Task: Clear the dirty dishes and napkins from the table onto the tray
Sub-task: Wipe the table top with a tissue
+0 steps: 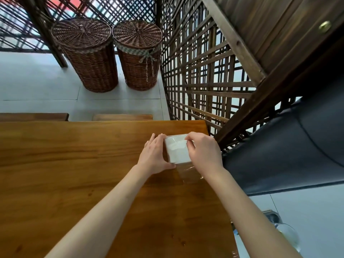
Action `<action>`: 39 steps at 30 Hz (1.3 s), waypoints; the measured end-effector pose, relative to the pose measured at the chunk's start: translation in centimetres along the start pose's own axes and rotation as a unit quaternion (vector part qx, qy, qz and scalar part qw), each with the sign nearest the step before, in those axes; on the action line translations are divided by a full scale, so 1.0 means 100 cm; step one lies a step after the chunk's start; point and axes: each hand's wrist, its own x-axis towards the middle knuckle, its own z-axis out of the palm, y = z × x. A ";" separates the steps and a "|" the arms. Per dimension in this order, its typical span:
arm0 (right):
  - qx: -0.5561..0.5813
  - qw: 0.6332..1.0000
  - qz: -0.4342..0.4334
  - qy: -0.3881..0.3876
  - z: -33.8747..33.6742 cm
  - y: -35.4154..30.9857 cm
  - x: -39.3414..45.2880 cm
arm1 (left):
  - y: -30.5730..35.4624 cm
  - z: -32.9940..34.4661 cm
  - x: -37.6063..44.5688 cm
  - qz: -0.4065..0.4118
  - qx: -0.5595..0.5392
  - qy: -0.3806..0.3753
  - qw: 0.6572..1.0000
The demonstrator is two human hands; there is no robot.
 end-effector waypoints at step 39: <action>-0.017 0.990 -0.068 0.125 -0.121 -0.067 -0.126 | 0.030 -0.051 -0.159 -0.069 -0.041 0.021 0.997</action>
